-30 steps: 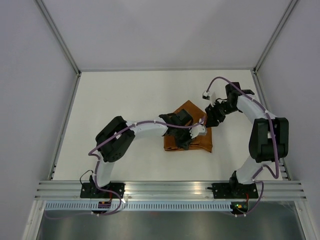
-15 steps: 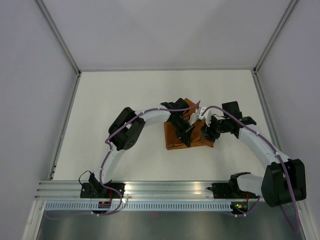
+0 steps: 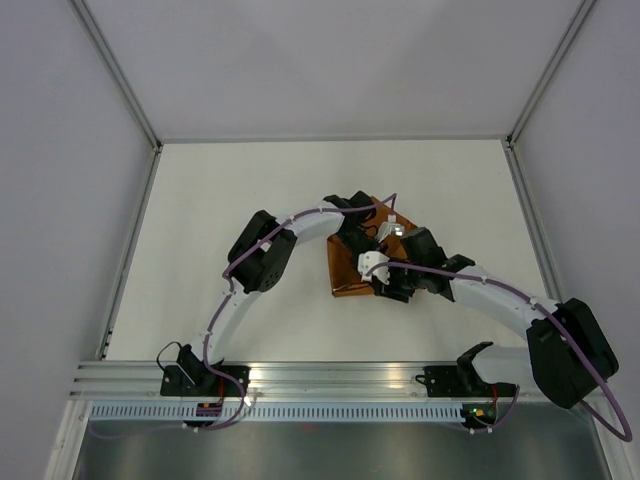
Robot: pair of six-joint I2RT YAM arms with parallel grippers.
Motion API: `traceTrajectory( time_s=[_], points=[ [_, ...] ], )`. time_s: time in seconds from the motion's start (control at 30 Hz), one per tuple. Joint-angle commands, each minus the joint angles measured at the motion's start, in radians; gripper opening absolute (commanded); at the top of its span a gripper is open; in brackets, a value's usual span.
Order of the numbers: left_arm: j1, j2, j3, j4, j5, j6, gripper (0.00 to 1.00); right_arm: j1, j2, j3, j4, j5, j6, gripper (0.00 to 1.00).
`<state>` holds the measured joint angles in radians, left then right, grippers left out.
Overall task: Fold the napkin, place the utensils inside, and roll it up
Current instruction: Roll the napkin at the center of the board.
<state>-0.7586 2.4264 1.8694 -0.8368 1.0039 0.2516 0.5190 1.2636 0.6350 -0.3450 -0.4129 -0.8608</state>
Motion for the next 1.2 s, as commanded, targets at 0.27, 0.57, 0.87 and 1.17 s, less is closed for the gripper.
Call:
traceTrajectory(
  time_s=[0.27, 0.57, 0.87, 1.17],
  points=[
    [0.027, 0.063, 0.094, -0.096, 0.108, 0.017, 0.02, 0.139, -0.032, -0.142, 0.225, 0.164, -0.029, 0.56],
    [0.027, 0.091, 0.105, -0.120, 0.134, 0.034, 0.02, 0.180, -0.003, -0.179, 0.323, 0.241, -0.052, 0.55],
    [0.030, 0.092, 0.106, -0.142, 0.145, 0.048, 0.02, 0.210, -0.053, -0.245, 0.443, 0.287, -0.058, 0.57],
    [0.033, 0.094, 0.093, -0.157, 0.144, 0.063, 0.02, 0.211, -0.055, -0.247, 0.417, 0.272, -0.073, 0.63]
  ],
)
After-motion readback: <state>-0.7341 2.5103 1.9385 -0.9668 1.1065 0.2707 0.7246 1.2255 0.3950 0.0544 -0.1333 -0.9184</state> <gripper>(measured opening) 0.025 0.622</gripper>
